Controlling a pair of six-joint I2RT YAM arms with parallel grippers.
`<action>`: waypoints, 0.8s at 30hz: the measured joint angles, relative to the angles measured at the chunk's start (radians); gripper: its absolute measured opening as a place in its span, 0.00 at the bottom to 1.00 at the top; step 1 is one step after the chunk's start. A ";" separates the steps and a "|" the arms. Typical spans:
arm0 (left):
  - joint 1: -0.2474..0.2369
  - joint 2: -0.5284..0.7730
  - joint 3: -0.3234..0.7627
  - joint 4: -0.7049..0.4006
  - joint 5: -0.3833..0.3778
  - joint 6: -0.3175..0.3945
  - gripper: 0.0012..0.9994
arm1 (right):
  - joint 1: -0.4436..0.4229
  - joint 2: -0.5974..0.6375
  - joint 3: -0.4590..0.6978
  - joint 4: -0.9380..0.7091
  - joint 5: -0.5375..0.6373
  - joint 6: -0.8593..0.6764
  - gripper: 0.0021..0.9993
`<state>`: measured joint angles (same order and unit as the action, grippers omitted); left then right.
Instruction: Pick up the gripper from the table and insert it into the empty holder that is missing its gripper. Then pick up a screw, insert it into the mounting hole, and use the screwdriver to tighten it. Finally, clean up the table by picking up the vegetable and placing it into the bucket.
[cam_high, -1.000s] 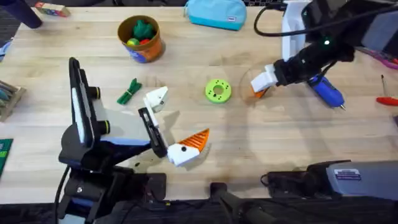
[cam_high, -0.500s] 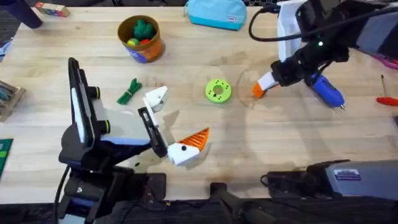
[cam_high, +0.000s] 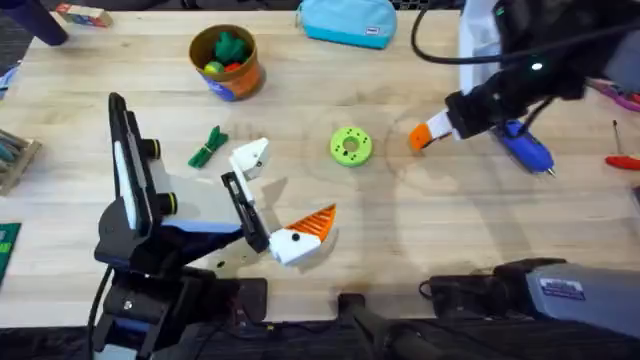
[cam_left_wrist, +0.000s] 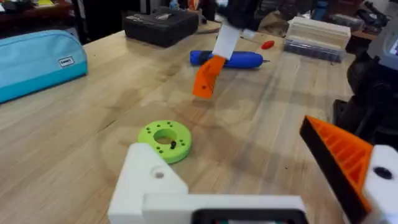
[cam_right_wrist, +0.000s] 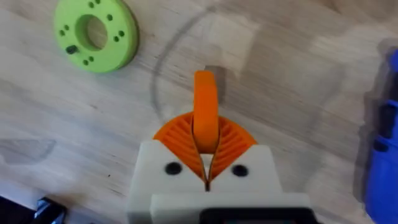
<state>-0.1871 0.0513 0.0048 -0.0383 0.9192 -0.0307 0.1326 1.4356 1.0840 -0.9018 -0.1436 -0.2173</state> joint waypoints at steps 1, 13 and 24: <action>0.000 0.000 0.000 0.000 0.000 0.000 0.99 | 0.000 -0.030 0.002 -0.008 0.000 0.000 0.01; 0.000 0.000 0.000 0.000 0.000 0.000 0.99 | -0.065 -0.171 0.013 -0.018 -0.363 0.000 0.01; 0.000 0.000 0.000 0.000 0.000 0.000 0.99 | -0.153 -0.165 -0.272 0.298 -0.908 0.087 0.01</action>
<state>-0.1871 0.0513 0.0048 -0.0383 0.9187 -0.0304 -0.0208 1.2703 0.8121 -0.6037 -1.0521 -0.1300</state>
